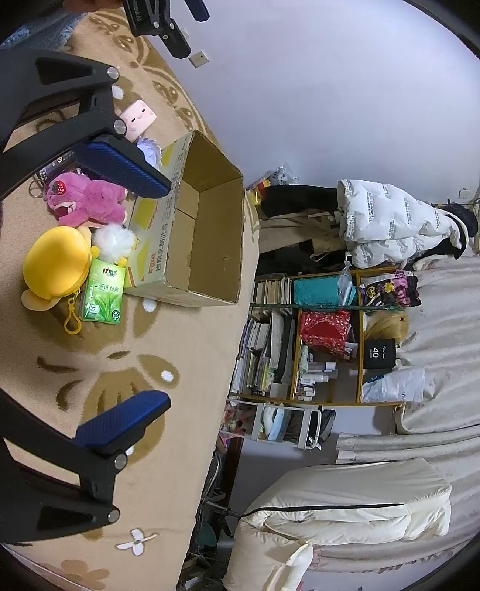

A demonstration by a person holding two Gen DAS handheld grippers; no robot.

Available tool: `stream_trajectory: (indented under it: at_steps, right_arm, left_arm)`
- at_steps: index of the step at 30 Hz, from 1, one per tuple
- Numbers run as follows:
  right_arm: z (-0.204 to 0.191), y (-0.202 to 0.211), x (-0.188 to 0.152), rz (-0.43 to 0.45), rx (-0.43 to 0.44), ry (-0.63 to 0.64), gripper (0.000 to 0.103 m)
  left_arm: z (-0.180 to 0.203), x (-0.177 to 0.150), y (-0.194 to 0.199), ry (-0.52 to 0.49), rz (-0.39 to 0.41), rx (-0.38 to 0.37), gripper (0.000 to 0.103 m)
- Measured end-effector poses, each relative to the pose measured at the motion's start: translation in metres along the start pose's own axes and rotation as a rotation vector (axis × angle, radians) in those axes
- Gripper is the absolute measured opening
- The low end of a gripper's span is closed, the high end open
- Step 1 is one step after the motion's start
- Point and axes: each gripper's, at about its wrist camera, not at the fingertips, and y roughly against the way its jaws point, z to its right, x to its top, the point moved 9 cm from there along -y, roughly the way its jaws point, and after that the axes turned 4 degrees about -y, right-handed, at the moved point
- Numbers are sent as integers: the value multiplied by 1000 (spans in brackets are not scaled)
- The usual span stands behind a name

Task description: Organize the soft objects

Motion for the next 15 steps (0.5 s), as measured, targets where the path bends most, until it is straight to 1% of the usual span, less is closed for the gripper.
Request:
stream_trajectory:
  at_steps: [15]
  right_arm:
    - [-1, 1, 0, 1, -1, 4, 103]
  left_arm:
    - [0, -1, -2, 1, -5, 0, 102]
